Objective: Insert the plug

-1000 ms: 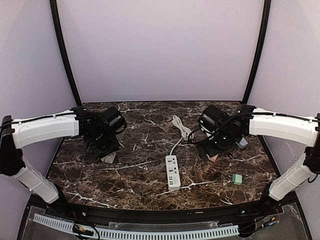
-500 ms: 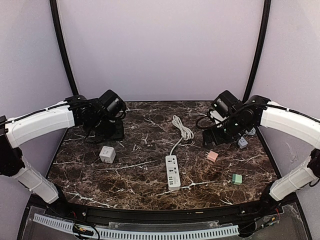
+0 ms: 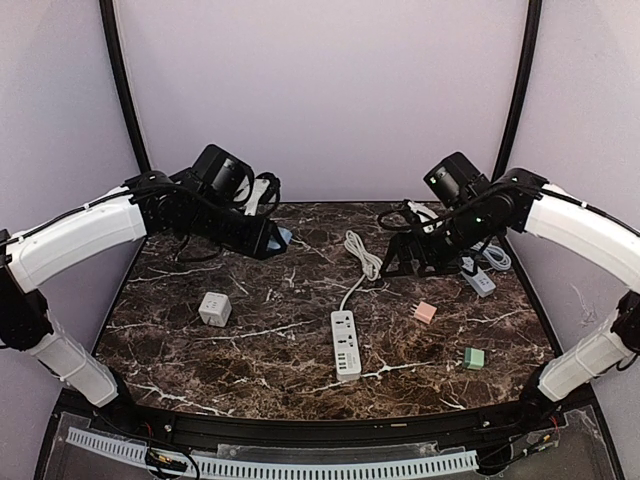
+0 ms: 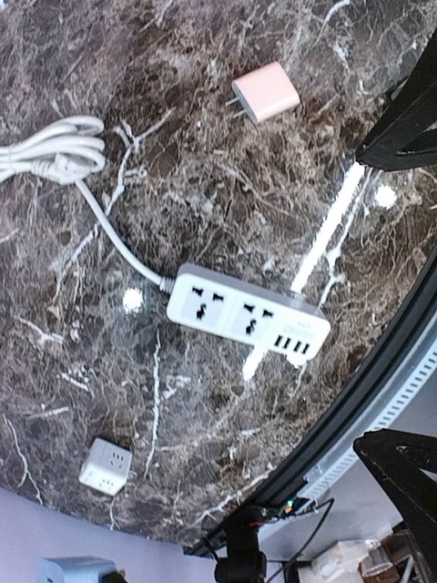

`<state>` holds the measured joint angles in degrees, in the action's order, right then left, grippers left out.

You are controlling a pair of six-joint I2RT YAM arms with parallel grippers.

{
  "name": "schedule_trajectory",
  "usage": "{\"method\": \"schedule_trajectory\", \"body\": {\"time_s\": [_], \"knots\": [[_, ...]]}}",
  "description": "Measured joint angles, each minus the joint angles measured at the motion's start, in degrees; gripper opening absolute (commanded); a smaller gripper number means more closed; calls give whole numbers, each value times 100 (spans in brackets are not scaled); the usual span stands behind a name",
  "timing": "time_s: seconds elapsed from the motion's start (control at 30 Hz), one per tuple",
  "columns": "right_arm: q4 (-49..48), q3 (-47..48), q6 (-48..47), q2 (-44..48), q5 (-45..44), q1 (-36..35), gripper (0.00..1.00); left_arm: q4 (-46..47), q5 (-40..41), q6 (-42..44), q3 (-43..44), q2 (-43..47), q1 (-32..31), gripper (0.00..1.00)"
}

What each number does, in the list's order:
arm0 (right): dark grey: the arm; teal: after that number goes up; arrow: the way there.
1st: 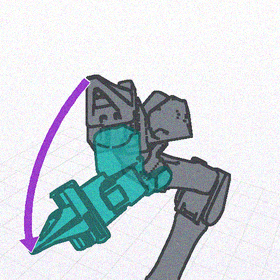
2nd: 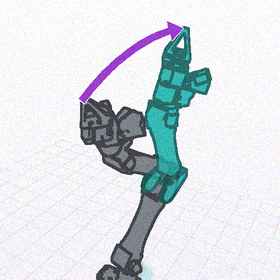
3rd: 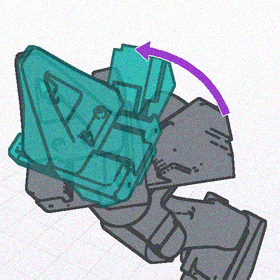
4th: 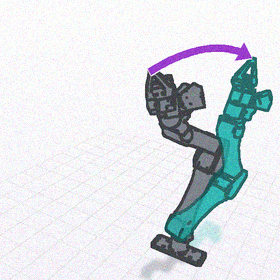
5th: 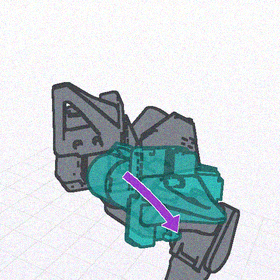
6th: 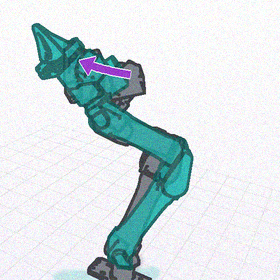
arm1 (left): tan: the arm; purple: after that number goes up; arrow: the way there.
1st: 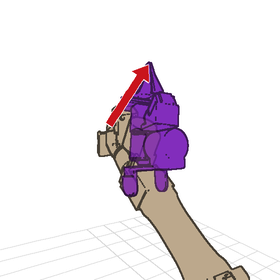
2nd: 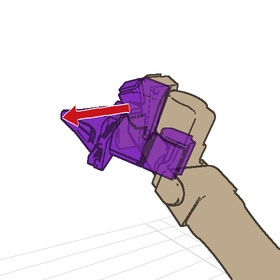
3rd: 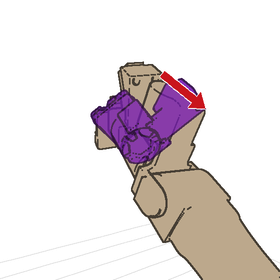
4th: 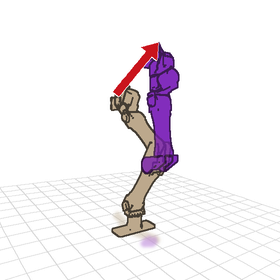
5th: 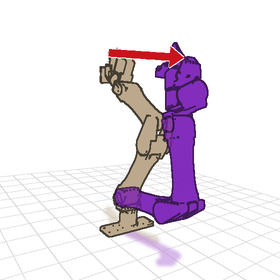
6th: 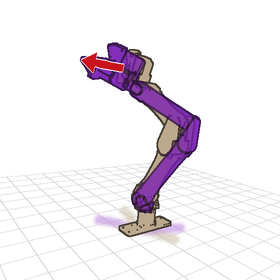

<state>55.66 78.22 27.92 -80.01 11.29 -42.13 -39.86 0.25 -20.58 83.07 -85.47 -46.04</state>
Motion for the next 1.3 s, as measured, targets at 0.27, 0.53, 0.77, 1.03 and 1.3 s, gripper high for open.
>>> {"method": "schedule_trajectory", "body": {"time_s": [0.27,0.53,0.77,1.03,1.3], "knots": [[-90,442,326,-33,1054,7,99,1134,-1141,1816,-638,396,-83,1],[-494,437,717,74,1867,28,98,1329,-2017,2820,-557,358,-175,1],[-638,439,990,144,2455,90,92,1248,-2367,3200,-92,-223,-417,1],[-640,431,1320,133,2968,153,87,1034,-2430,3482,442,-680,-728,1],[-682,376,1661,4,3425,160,82,798,-2415,3676,916,-1056,-911,1]]}}
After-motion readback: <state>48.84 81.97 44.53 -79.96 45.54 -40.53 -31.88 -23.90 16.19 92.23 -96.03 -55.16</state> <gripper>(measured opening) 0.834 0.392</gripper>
